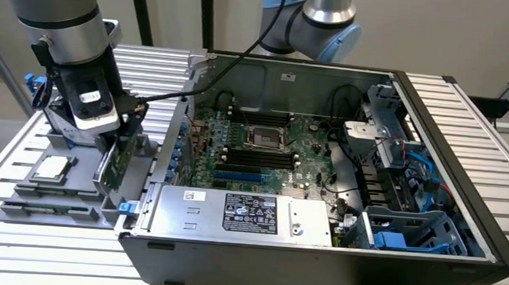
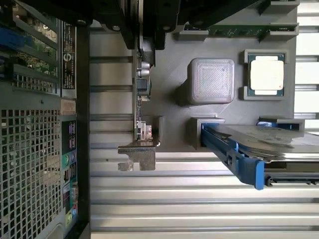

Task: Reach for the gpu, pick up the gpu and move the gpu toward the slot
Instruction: 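Pick up the gpu and move the gpu toward the slot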

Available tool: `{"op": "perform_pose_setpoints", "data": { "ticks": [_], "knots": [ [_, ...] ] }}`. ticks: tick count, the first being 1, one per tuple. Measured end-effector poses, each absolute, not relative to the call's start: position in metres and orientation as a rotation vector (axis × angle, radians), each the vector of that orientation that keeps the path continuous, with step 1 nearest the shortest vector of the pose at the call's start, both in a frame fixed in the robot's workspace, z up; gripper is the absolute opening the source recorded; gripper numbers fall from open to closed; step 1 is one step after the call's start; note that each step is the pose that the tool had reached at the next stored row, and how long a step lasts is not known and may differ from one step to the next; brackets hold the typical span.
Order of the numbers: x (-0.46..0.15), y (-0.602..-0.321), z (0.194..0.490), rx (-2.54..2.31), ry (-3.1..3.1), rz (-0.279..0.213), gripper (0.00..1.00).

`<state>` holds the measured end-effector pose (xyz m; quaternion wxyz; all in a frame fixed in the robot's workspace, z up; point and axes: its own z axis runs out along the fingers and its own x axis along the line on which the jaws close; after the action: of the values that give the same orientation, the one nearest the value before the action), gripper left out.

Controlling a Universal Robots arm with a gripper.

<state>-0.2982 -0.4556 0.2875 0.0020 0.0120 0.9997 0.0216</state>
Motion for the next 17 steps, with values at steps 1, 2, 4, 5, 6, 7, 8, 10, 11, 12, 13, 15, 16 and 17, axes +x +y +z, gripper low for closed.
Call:
{"op": "perform_pose_setpoints", "data": {
  "ticks": [1,2,4,5,6,7,8,10,11,12,13,15,16,17],
  "knots": [
    [-0.297,-0.456,0.292,0.037,3.137,0.067,0.27],
    [-0.296,-0.456,0.296,0.038,3.137,0.068,0.27],
    [-0.293,-0.456,0.306,0.038,3.138,0.067,0.27],
    [-0.291,-0.456,0.314,0.038,3.138,0.068,0.27],
    [-0.289,-0.456,0.319,0.038,3.139,0.067,0.27],
    [-0.288,-0.457,0.324,0.038,3.139,0.067,0.27],
    [-0.287,-0.457,0.328,0.038,3.139,0.068,0.27],
    [-0.284,-0.457,0.337,0.038,3.14,0.068,0.27],
    [-0.282,-0.457,0.342,0.038,3.14,0.067,0.27],
    [-0.281,-0.457,0.346,0.038,3.14,0.068,0.27],
    [-0.279,-0.457,0.351,0.038,3.14,0.068,0.27],
    [-0.276,-0.458,0.36,0.038,3.141,0.068,0.27],
    [-0.275,-0.458,0.365,0.038,3.141,0.068,0.27],
    [-0.273,-0.458,0.369,0.038,3.142,0.067,0.27]
  ]
}}
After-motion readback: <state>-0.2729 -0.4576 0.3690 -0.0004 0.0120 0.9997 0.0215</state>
